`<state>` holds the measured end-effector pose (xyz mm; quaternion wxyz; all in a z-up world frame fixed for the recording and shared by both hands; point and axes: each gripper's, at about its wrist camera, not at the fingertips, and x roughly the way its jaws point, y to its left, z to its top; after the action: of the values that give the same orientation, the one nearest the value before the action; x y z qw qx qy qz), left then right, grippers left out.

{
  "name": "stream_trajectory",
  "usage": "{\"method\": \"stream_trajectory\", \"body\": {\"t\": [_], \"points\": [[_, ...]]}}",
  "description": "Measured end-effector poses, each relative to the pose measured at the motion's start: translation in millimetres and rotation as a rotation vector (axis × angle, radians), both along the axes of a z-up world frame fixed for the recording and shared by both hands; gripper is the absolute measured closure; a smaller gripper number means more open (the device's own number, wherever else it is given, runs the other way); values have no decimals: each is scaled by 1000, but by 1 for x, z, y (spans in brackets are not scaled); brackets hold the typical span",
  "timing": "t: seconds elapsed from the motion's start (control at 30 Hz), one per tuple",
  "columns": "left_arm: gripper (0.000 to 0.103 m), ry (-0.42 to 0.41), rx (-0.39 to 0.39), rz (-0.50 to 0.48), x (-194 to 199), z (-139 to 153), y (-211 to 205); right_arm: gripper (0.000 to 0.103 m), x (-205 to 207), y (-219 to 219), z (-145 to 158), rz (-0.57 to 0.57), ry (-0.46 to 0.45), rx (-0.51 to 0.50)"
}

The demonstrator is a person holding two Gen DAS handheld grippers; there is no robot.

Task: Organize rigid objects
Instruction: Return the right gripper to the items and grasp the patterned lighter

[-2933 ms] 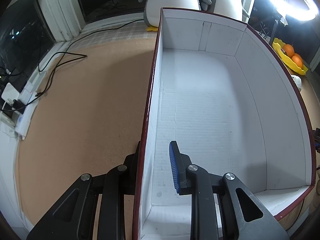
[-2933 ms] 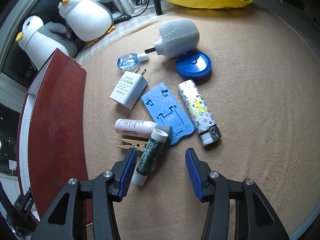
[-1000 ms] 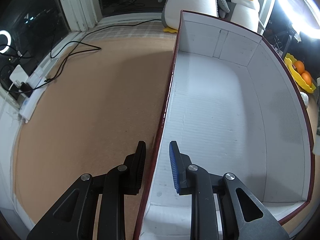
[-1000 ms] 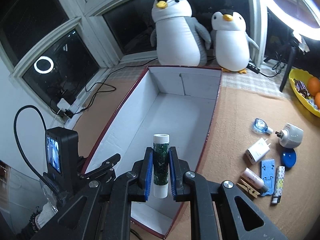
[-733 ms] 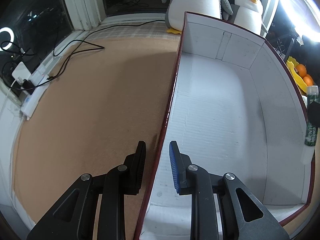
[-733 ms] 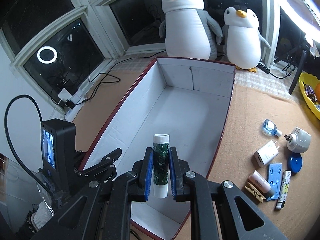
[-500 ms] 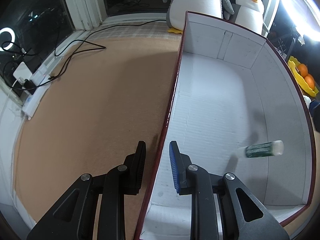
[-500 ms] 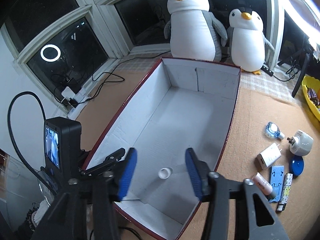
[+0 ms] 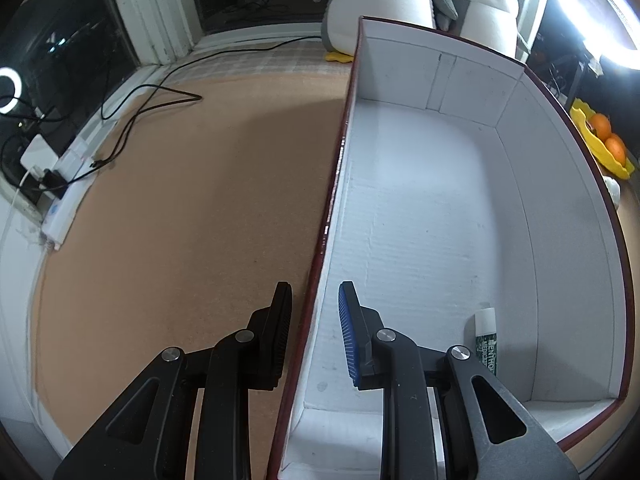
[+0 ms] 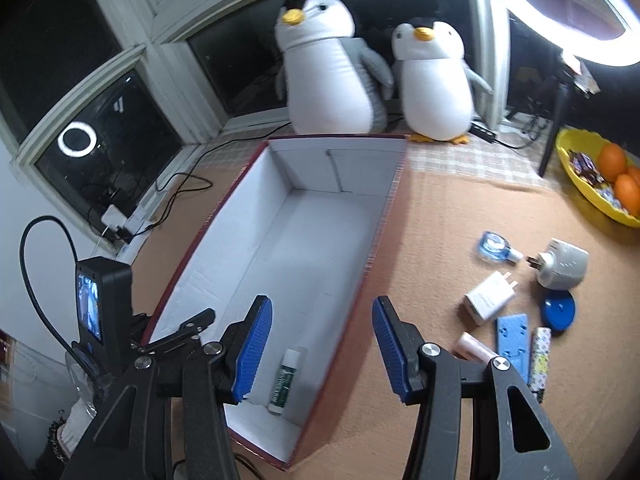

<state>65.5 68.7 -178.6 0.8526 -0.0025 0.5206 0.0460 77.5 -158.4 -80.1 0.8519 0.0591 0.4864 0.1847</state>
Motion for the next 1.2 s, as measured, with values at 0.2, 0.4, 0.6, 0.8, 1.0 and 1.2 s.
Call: {"method": "stream_trajectory", "body": {"t": [0.2, 0.4, 0.6, 0.8, 1.0, 1.2], "points": [[81, 8, 11, -37, 0, 0, -3, 55, -3, -49, -2, -133, 9, 2], [81, 18, 2, -63, 1, 0, -5, 55, -8, -104, -11, -272, 32, -18], [81, 28, -2, -92, 2, 0, -6, 55, -15, -155, -40, -395, 92, -58], [80, 37, -5, -113, 3, 0, -7, 62, -15, -179, -72, -444, 168, -84], [80, 49, -10, -127, 5, -1, -5, 64, -5, -176, -95, -434, 215, -138], [80, 51, -23, -135, 8, -1, -2, 69, 0, -170, -108, -413, 236, -186]]}}
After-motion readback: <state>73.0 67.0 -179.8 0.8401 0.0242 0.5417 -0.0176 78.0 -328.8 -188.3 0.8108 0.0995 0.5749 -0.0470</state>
